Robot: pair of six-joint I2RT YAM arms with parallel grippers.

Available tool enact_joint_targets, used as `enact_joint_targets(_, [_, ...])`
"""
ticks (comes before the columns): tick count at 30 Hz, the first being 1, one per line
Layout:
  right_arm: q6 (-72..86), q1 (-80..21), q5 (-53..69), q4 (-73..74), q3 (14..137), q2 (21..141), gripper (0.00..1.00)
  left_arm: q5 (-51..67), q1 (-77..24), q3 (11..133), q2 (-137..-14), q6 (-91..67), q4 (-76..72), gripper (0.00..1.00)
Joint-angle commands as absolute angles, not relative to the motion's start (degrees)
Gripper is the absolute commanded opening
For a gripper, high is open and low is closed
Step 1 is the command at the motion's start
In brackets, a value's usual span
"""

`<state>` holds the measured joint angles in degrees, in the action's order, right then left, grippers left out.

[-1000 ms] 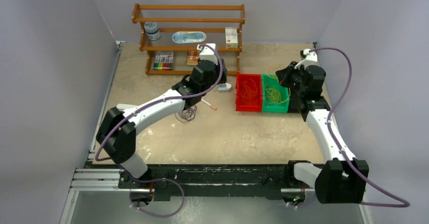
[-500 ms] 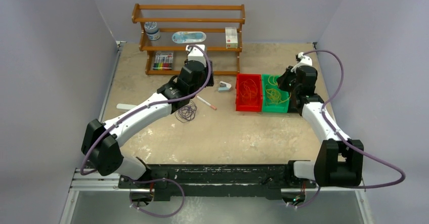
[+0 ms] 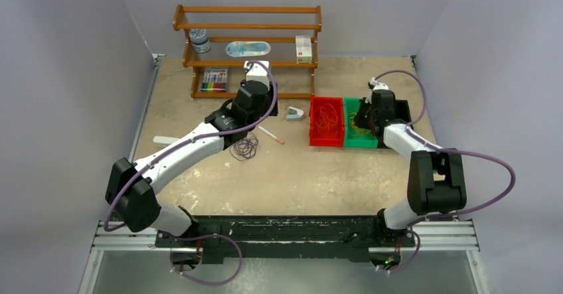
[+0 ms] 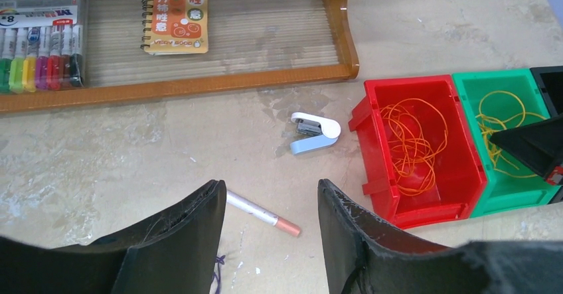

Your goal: Untangle the cables

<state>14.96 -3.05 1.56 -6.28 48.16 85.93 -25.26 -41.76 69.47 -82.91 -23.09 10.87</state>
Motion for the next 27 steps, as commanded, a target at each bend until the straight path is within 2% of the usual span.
enact_joint_targets(1, [13.8,-5.3,0.5,-8.1,52.0,88.4,0.02,-26.9,-41.8,69.8,-81.5,-22.0,11.0,0.53])
enact_joint_targets(7, [13.6,-6.5,0.9,-8.6,53.5,92.0,0.05,-27.8,-41.8,69.8,-81.2,-21.7,11.5,0.53])
enact_joint_targets(10, [13.5,-6.5,-0.1,-8.7,53.6,91.5,0.1,-28.0,-41.8,69.9,-81.4,-21.8,11.9,0.53])
enact_joint_targets(21, [14.0,-6.5,-4.8,-3.9,53.7,78.5,0.34,-28.1,-41.8,70.1,-82.6,-22.7,12.5,0.59])
enact_joint_targets(27, [18.2,-6.5,-10.5,0.5,51.8,72.6,0.4,-28.0,-41.8,70.1,-82.4,-22.8,12.8,0.6])
